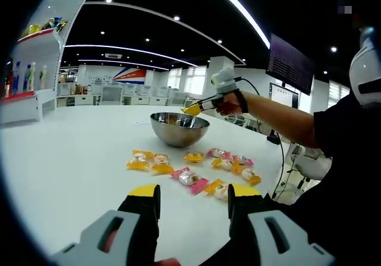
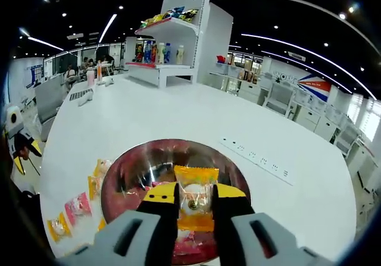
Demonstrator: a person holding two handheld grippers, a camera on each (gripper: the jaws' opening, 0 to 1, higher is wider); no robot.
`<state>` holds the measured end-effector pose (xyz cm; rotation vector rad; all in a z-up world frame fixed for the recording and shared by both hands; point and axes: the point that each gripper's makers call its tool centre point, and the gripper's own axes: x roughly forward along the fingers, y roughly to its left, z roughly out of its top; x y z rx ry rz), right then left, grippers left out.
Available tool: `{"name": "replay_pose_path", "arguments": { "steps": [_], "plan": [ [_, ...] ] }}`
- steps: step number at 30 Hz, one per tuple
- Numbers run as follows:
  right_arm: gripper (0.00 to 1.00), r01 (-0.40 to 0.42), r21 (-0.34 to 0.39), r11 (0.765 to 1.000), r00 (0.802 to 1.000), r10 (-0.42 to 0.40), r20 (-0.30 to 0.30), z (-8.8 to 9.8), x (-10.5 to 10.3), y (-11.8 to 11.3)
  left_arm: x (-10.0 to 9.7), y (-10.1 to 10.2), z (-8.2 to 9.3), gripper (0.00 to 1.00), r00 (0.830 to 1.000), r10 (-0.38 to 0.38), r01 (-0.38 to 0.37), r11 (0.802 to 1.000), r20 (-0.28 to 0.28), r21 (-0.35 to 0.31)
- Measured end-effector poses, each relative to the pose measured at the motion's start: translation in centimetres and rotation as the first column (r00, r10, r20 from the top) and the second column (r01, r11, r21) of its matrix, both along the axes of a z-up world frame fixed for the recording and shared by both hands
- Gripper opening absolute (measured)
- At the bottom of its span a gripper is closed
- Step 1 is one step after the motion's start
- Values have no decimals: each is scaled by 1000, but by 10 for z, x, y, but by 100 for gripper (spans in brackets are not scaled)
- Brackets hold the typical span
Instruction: Pick up the marshmallows scattered on the table and place them into the bowl on the table
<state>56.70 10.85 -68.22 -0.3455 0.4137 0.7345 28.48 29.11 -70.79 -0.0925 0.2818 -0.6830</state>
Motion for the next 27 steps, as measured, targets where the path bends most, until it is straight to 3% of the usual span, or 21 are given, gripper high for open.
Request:
{"name": "replay_pose_path", "arguments": {
  "steps": [10,20,27],
  "plan": [
    [28,12,54,998,1000,-13,14,14,-2,-6,1,-1,-1,46,1000,-2,2,1000,-3,1],
    [29,10,78,997,1000,-12,27,19,-14,-17,1,-7,0,46,1000,-14,14,1000,0,7],
    [28,10,113,994,999,-16,50,34,-24,-26,-1,-11,2,46,1000,-17,17,1000,3,11]
  ]
}}
